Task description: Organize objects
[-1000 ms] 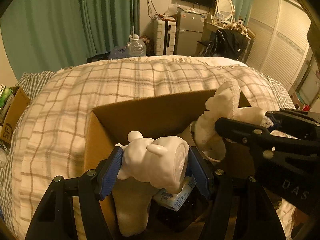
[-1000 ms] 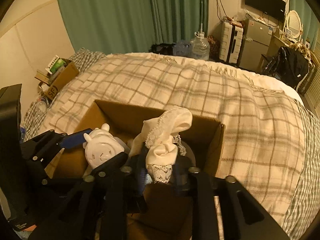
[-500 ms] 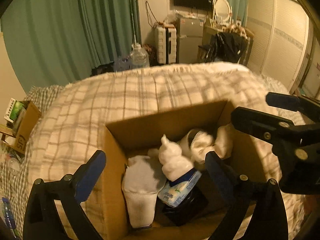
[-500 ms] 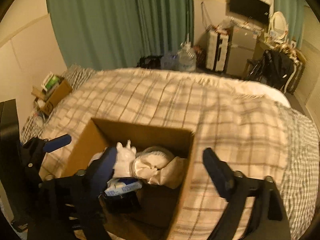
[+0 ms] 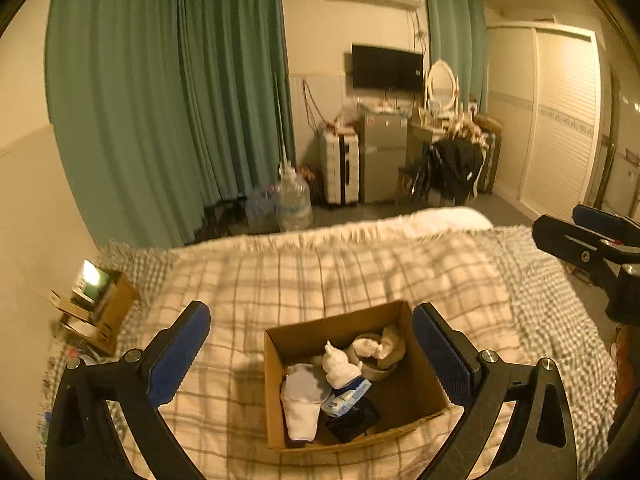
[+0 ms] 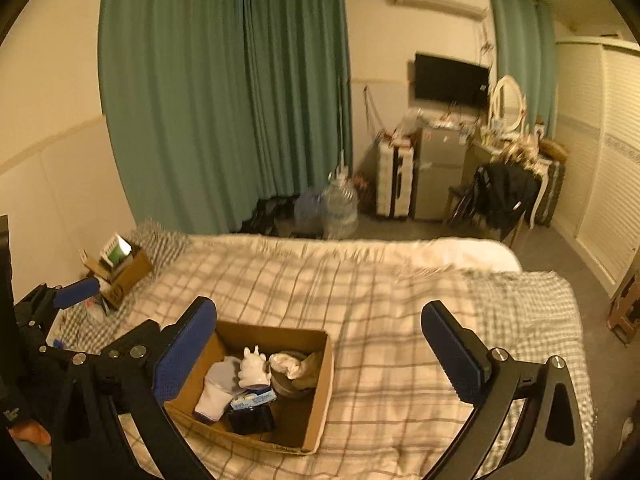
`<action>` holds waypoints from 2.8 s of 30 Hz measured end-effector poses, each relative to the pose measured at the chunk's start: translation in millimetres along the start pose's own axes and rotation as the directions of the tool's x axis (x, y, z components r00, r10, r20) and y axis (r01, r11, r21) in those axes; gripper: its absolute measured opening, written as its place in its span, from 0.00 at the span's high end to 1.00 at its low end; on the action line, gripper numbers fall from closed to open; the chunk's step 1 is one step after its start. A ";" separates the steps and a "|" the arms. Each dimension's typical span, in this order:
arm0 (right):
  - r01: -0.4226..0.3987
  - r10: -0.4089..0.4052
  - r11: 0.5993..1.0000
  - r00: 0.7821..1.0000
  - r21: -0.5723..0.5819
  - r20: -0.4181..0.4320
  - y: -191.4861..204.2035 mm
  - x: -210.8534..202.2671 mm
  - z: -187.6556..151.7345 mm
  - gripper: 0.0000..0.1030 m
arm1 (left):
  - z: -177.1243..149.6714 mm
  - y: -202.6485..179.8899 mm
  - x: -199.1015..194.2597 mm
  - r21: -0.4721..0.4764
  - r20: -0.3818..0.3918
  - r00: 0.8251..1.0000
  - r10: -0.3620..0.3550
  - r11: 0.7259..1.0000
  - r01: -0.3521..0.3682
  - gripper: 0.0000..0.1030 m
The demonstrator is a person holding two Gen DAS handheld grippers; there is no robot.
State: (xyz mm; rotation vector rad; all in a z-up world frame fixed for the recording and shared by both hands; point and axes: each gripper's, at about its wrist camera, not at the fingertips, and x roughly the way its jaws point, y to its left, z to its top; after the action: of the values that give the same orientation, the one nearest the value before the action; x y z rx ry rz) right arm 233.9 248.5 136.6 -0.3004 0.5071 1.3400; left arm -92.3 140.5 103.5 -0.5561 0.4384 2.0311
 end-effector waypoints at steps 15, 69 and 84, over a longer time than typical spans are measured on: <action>0.046 -0.041 0.997 0.996 -0.061 0.080 11.4 -108.6 -55.4 0.00 | -49.7 -5.0 -94.9 -0.063 0.144 0.989 0.029 0.998 -0.020 0.00; 0.074 -0.072 0.996 0.997 -0.058 0.034 10.3 -6.4 -197.7 0.00 | -181.4 -17.6 -29.5 -0.118 0.053 0.998 0.017 0.993 -0.011 0.00; 0.077 -0.074 0.995 0.996 -0.062 0.045 11.3 -11.2 -197.1 0.00 | -183.6 -16.9 -28.9 -0.114 0.042 0.999 0.004 0.993 0.001 0.00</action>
State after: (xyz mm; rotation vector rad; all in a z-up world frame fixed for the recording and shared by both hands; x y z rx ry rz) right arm 186.4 145.3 -25.3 -0.3397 0.4137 1.2877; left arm -26.6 33.8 -34.8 -0.5812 0.2994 2.0749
